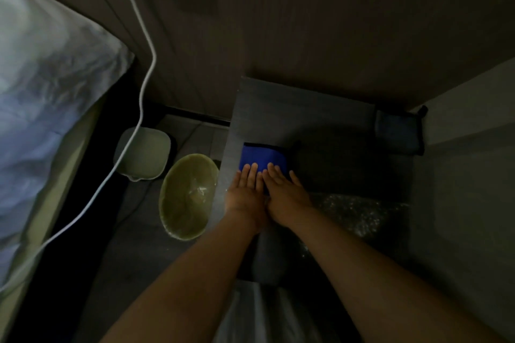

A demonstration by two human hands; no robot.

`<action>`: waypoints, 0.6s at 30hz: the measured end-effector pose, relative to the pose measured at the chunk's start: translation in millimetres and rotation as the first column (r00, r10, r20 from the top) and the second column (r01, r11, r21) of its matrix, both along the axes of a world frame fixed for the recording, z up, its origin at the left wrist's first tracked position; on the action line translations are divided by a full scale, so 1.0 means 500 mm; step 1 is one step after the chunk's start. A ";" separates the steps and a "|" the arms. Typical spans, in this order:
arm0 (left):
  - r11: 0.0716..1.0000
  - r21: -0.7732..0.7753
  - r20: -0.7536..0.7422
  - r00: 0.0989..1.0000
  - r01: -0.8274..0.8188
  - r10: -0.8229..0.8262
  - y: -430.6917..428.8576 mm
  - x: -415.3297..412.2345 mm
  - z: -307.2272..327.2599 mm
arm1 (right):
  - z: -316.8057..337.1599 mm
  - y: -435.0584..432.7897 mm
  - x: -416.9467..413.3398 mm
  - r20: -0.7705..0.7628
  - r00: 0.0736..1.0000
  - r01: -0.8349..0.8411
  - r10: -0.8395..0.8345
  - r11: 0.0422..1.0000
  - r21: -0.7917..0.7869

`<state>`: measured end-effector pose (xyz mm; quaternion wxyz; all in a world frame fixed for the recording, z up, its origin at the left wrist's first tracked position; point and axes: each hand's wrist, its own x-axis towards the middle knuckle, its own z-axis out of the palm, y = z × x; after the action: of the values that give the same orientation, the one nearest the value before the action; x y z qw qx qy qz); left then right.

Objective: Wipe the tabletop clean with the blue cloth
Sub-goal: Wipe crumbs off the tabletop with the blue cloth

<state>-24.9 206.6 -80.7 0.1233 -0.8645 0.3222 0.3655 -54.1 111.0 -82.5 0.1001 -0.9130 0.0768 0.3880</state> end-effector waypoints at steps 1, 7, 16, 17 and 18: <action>1.000 0.005 0.003 1.000 -0.007 0.007 0.014 0.001 0.000 | -0.001 0.013 0.005 -0.004 1.000 -0.020 0.019 1.000 -0.007; 0.995 -0.011 0.004 0.996 -0.094 0.094 0.095 0.003 -0.007 | 0.001 0.089 0.024 -0.013 0.995 -0.103 0.103 0.995 0.006; 0.987 -0.067 -0.038 0.989 -0.147 0.144 0.142 0.002 -0.015 | 0.007 0.131 0.030 -0.031 0.986 -0.165 0.165 0.986 -0.014; 0.986 -0.076 -0.050 0.988 -0.151 0.147 0.143 0.003 -0.014 | 0.007 0.132 0.029 -0.035 0.985 -0.171 0.170 0.985 -0.022; 0.984 -0.089 -0.057 0.987 -0.157 0.153 0.146 0.003 -0.014 | 0.007 0.133 0.028 -0.040 0.984 -0.177 0.175 0.984 -0.035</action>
<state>-23.3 279.7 -87.9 0.0458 -0.8824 0.2737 0.3800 -39.9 177.3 -78.9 0.0462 -0.9107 0.0051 0.4104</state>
